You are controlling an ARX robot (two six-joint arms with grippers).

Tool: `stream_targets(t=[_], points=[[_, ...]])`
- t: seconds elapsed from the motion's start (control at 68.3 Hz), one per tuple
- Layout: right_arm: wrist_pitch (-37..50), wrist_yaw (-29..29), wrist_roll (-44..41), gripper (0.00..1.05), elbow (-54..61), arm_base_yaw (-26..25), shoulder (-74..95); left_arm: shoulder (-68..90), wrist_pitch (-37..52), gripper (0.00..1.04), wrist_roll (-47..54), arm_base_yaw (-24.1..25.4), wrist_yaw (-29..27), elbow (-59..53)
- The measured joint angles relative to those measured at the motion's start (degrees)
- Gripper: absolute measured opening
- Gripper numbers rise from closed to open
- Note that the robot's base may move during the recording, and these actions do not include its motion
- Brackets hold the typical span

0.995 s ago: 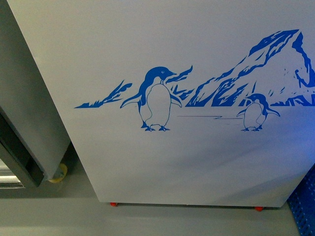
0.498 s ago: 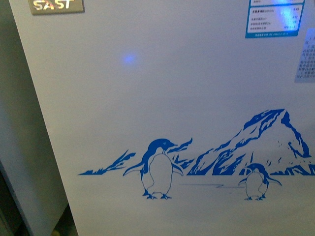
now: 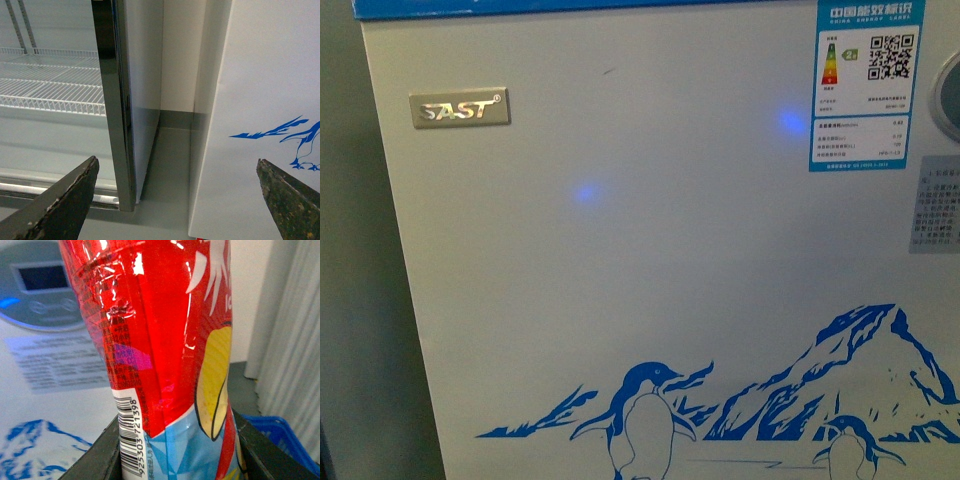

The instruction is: Put drink in fridge

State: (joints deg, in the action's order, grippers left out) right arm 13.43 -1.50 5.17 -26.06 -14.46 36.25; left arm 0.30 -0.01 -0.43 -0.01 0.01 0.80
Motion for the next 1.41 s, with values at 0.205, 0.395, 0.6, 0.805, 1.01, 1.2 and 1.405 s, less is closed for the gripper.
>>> stream_targets(t=[0.205, 0.395, 0.6, 0.805, 1.01, 1.2, 1.405], points=[[-3.2, 10.5, 3.4, 0.43, 2.8, 9.0, -8.9, 0.0, 0.0, 0.97, 0.0, 0.0, 0.0, 0.0], [3.7, 37.6, -3.8, 0.43, 5.6, 39.4, -15.7, 0.0, 0.0, 0.97, 0.0, 0.0, 0.0, 0.0], [14.9, 45.9, -14.4, 0.43, 9.4, 49.0, -13.7, 0.0, 0.0, 0.97, 0.0, 0.0, 0.0, 0.0], [20.6, 48.6, -20.2, 0.43, 12.0, 45.1, -14.1, 0.0, 0.0, 0.97, 0.0, 0.0, 0.0, 0.0], [25.0, 49.1, -25.2, 0.43, 12.8, 38.9, -14.6, 0.0, 0.0, 0.97, 0.0, 0.0, 0.0, 0.0], [22.4, 49.0, -27.1, 0.43, 13.0, 30.9, -16.0, 0.0, 0.0, 0.97, 0.0, 0.0, 0.0, 0.0], [18.8, 50.6, -25.0, 0.43, 13.0, 30.3, -17.0, 0.0, 0.0, 0.97, 0.0, 0.0, 0.0, 0.0]])
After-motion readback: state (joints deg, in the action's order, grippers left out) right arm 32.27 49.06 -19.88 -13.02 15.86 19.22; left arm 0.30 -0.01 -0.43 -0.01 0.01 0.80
